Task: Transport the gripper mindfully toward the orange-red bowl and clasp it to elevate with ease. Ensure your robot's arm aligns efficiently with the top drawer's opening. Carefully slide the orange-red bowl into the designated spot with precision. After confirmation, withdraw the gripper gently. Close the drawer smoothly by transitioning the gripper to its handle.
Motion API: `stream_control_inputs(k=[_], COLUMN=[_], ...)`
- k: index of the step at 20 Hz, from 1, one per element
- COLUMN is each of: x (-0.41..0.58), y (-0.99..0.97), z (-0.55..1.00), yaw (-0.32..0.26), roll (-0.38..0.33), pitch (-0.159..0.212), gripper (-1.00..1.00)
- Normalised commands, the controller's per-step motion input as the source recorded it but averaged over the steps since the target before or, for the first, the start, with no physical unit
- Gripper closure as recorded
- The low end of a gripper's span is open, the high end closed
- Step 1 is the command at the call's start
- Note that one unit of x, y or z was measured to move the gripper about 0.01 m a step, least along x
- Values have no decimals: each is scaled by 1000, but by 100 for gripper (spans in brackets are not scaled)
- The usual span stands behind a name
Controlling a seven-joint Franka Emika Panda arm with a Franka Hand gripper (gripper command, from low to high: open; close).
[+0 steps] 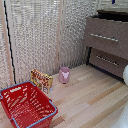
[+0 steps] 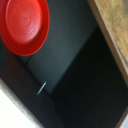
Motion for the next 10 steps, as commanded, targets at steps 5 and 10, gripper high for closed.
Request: stream_control_inputs(k=[5,10], x=[-46,0], y=[368,508], z=[-214,-358], yaw=[72,38], roll=[-345,-342], pitch=[183,156], gripper=[-100,-100])
